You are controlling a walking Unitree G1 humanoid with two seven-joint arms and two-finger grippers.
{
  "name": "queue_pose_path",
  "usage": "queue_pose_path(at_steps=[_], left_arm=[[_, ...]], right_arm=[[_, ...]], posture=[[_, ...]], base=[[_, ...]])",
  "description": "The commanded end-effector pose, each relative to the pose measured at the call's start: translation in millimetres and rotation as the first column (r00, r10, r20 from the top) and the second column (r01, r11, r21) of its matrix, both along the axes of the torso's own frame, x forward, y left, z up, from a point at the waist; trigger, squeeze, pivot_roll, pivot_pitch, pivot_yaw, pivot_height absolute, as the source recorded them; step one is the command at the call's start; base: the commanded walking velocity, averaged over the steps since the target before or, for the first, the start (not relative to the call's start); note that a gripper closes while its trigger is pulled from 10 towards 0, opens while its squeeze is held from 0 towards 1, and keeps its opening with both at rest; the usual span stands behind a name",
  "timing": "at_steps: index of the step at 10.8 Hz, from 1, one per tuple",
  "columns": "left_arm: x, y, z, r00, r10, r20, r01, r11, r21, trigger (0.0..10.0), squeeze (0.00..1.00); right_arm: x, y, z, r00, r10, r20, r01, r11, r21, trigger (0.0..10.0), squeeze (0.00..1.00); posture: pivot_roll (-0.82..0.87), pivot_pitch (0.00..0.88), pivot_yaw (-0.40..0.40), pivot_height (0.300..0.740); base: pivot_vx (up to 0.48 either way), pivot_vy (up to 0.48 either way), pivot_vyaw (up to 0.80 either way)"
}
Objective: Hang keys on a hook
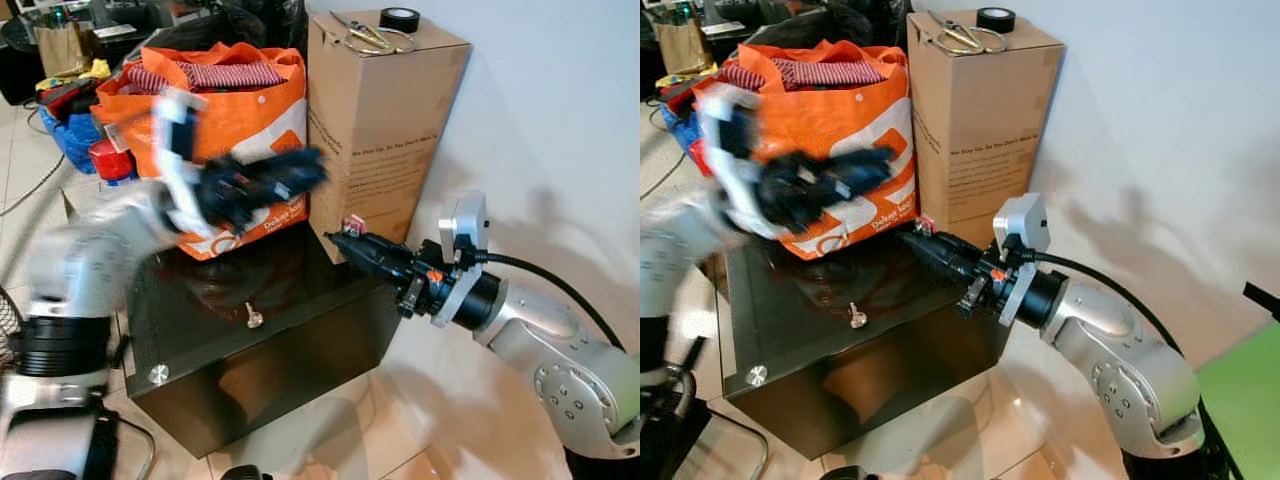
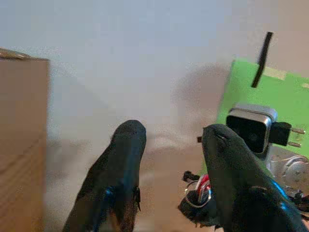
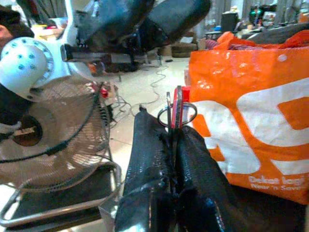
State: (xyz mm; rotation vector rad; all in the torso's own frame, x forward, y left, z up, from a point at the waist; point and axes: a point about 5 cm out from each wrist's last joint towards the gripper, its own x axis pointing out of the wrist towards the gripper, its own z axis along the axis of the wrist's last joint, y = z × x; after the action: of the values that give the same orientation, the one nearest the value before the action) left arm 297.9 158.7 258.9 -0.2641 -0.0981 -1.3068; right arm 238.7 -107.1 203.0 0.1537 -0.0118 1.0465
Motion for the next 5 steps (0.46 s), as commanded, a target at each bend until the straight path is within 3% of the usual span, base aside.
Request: queue_pose_path(at_steps=[1, 2, 3, 4, 5], left_arm=[[1.1, 8.9, -3.5, 0.998, 0.066, 0.014, -0.067, 0.997, 0.043, 10.0, 1.00], [0.8, 13.0, -11.6, 0.994, 0.108, 0.014, -0.109, 0.990, 0.089, 10.0, 1.00], [-4.7, 13.4, -24.9, 0.993, 0.121, 0.002, -0.120, 0.982, 0.144, 10.0, 1.00], [-10.1, 12.1, -31.9, 0.993, 0.120, -0.013, -0.117, 0.980, 0.163, 10.0, 1.00], [-15.9, 14.1, -42.9, 0.991, 0.134, -0.025, -0.126, 0.968, 0.219, 10.0, 1.00]], right_arm=[[6.0, -4.0, -2.6, 0.999, -0.052, -0.009, 0.052, 0.997, -0.051, 0.0, 0.00], [10.9, -7.9, -8.1, 0.995, -0.099, -0.029, 0.095, 0.989, -0.117, 0.0, 0.00], [12.6, -16.1, -38.7, 0.993, -0.114, -0.019, 0.093, 0.883, -0.461, 0.0, 0.00], [9.2, -24.7, -55.6, 0.992, -0.118, -0.046, 0.068, 0.802, -0.593, 0.0, 0.00], [8.0, -30.8, -60.0, 0.985, -0.151, -0.081, 0.067, 0.775, -0.629, 0.0, 0.00]], posture=[[-0.06, 0.000, -0.025, 0.740], [-0.06, 0.000, -0.028, 0.740], [-0.06, 0.000, -0.030, 0.740], [-0.06, 0.000, -0.038, 0.740], [-0.06, 0.000, -0.038, 0.740]], base=[[0.000, 0.000, 0.00], [0.000, 0.000, 0.00], [0.000, 0.000, 0.00], [0.000, 0.000, 0.00], [0.000, 0.000, 0.00]])
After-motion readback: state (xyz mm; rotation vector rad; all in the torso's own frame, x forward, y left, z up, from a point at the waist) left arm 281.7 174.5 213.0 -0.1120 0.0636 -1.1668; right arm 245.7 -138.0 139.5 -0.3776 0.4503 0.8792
